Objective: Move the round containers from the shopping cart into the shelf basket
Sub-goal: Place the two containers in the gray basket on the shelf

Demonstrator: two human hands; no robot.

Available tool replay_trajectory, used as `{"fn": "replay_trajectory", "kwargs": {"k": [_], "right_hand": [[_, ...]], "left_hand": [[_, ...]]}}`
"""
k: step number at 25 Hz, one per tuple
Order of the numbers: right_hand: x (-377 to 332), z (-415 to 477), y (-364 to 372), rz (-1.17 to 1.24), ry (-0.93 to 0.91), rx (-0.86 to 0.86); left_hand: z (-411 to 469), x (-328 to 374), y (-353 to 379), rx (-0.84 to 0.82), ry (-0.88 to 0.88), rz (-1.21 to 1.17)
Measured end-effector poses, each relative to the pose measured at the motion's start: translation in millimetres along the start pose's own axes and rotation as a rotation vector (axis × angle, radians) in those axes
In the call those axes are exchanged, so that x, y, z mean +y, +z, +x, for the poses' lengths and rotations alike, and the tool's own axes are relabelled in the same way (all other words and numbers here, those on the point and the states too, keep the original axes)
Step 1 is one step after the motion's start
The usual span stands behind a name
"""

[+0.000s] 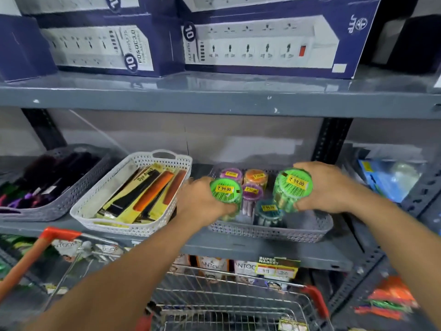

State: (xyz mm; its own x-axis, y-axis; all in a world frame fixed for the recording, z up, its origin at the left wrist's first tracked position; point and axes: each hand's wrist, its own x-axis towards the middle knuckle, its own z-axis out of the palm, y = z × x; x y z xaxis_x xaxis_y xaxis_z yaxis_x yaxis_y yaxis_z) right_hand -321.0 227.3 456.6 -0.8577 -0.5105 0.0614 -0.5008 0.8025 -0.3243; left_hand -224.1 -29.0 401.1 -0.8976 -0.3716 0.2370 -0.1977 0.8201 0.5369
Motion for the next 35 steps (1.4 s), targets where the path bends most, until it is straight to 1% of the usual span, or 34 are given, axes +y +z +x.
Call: {"fn": "replay_trajectory", "kwargs": {"k": [5,8,10,13,15,18,22,29,35], "right_hand": [[37,55,15,-0.033,0.094,-0.086],[48,73,19,-0.058,0.121,-0.131],[51,84,29,-0.069,0.119,-0.187],[54,89,43,-0.092,0.096,-0.262],[55,93,52,-0.153,0.079,-0.298],[56,99,64,-0.185,0.084,-0.296],[57,101,76,-0.118,0.078,-0.284],[56,97,87,-0.064,0.054,-0.164],[58,95,91,-0.043,0.061,-0.152]], "left_hand": [[30,-20,33,-0.028,-0.072,0.008],[46,-26,40,-0.044,-0.052,0.142],[54,-35,48,-0.099,-0.058,0.241],[60,-40,56,-0.136,-0.032,0.336],[62,-41,64,-0.169,-0.022,0.412],[65,-42,72,-0.193,-0.05,0.462],[72,-43,80,-0.192,-0.089,0.443],[78,-46,87,-0.173,-0.099,0.372],[74,-46,89,-0.165,-0.1,0.361]]}}
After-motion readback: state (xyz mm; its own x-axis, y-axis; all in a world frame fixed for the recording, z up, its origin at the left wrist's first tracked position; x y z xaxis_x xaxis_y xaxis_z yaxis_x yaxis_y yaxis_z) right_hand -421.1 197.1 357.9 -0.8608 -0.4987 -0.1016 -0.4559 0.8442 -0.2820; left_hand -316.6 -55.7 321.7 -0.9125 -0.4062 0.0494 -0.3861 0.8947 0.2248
